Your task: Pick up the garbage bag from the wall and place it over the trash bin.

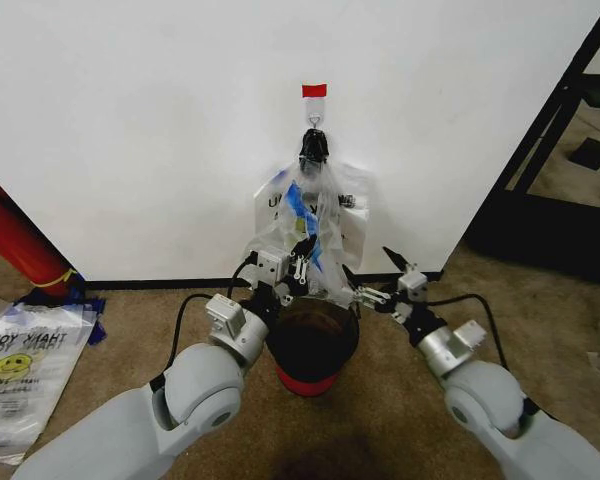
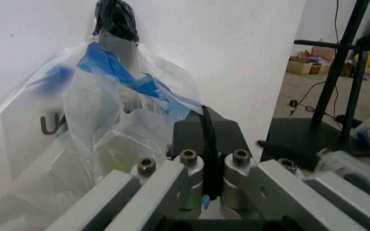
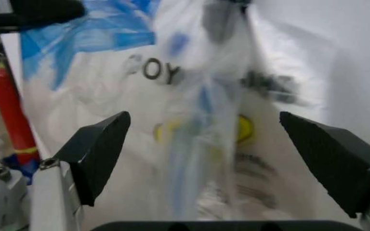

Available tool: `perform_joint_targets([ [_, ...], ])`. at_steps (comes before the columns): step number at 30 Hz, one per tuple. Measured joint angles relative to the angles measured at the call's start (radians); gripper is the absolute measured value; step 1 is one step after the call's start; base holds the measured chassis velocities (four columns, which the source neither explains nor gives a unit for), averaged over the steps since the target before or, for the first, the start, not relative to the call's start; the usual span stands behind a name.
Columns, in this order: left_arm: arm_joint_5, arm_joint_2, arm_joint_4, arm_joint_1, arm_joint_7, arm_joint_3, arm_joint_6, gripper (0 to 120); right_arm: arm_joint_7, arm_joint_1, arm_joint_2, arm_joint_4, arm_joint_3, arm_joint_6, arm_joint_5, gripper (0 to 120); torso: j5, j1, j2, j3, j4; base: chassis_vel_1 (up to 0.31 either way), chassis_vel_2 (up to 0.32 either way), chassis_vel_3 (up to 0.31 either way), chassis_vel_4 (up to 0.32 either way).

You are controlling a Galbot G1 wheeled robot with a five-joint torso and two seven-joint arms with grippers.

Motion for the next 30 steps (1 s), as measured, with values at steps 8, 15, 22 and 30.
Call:
perform_joint_targets([
  [8, -0.002, 0.002, -0.004, 0.002, -0.001, -0.003, 0.002, 0, 0.043, 0.076, 0.079, -0.062, -0.074, -0.023, 0.078, 86, -0.0001, 0.0, 0.0, 0.0, 0.0001, 0.0, 0.0, 0.0, 0.0],
  [15, -0.007, 0.003, -0.003, -0.005, -0.001, -0.003, 0.002, 0, 0.037, 0.099, 0.093, -0.082, -0.114, -0.021, 0.046, 77, -0.0002, 0.0, 0.0, 0.0, 0.0, 0.0, 0.0, 0.0, 0.0],
  [22, -0.015, 0.004, -0.002, -0.007, -0.001, -0.002, 0.003, 0, 0.037, 0.144, 0.102, -0.119, -0.162, -0.019, 0.01, 51, -0.0002, 0.0, 0.0, 0.0, 0.0001, 0.0, 0.0, 0.0, 0.0],
  [30, -0.02, 0.005, -0.005, -0.007, -0.001, -0.001, 0.004, 0, 0.1, 0.217, 0.109, -0.147, -0.22, -0.082, 0.021, 48, -0.0002, 0.0, 0.0, 0.0, 0.0, 0.0, 0.0, 0.0, 0.0],
])
